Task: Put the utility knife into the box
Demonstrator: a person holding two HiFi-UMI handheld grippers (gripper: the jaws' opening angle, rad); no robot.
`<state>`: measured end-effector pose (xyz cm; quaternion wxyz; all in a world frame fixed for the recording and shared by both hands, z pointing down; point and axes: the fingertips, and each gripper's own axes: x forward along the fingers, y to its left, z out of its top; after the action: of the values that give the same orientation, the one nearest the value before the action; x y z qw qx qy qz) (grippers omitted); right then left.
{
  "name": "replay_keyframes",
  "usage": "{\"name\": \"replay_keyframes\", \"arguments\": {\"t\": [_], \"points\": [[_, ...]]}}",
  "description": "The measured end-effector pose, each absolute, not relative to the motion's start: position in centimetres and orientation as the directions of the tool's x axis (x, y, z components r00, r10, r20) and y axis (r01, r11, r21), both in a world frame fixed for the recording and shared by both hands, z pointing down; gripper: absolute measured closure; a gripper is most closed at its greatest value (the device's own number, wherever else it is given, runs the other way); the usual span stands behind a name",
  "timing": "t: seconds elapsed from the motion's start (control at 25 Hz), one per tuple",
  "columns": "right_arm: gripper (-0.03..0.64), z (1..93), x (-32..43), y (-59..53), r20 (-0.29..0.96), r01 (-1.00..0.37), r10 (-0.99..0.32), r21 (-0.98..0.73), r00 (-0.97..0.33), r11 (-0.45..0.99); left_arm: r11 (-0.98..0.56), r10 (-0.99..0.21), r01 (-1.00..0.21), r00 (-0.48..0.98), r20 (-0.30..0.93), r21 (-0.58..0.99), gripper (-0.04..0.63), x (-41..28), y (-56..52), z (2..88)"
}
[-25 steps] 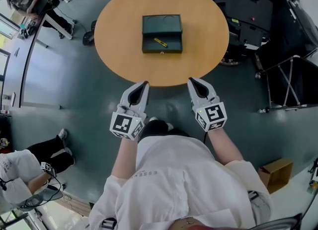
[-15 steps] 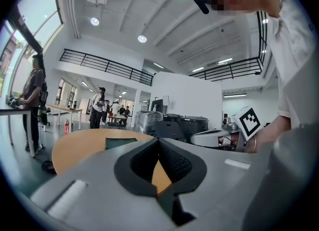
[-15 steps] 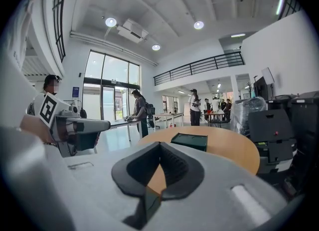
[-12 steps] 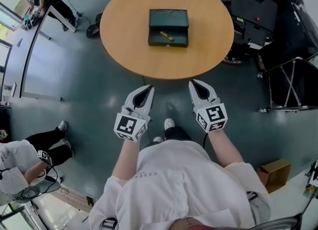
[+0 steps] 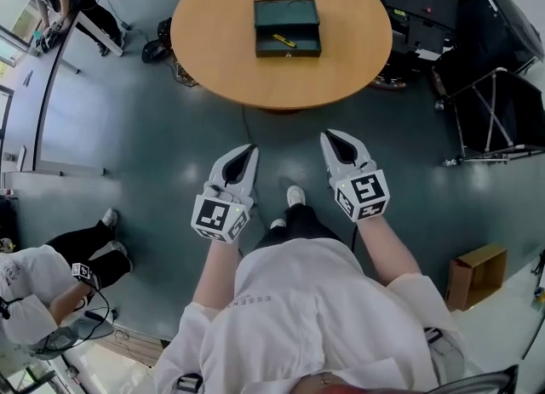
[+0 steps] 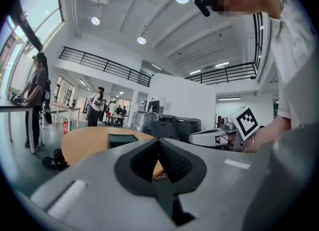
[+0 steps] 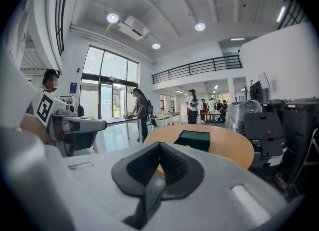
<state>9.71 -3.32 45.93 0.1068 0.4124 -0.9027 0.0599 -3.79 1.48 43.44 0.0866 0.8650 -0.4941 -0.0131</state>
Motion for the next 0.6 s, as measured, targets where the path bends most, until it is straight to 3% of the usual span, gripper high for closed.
{"name": "replay_keyframes", "arguments": {"t": [0.6], "points": [[0.624, 45.6, 9.8, 7.5, 0.231, -0.759, -0.739, 0.003, -0.633, 0.651, -0.525, -0.848, -0.838, 0.53, -0.003, 0.147, 0.592, -3.1, 10.3, 41.9]]}}
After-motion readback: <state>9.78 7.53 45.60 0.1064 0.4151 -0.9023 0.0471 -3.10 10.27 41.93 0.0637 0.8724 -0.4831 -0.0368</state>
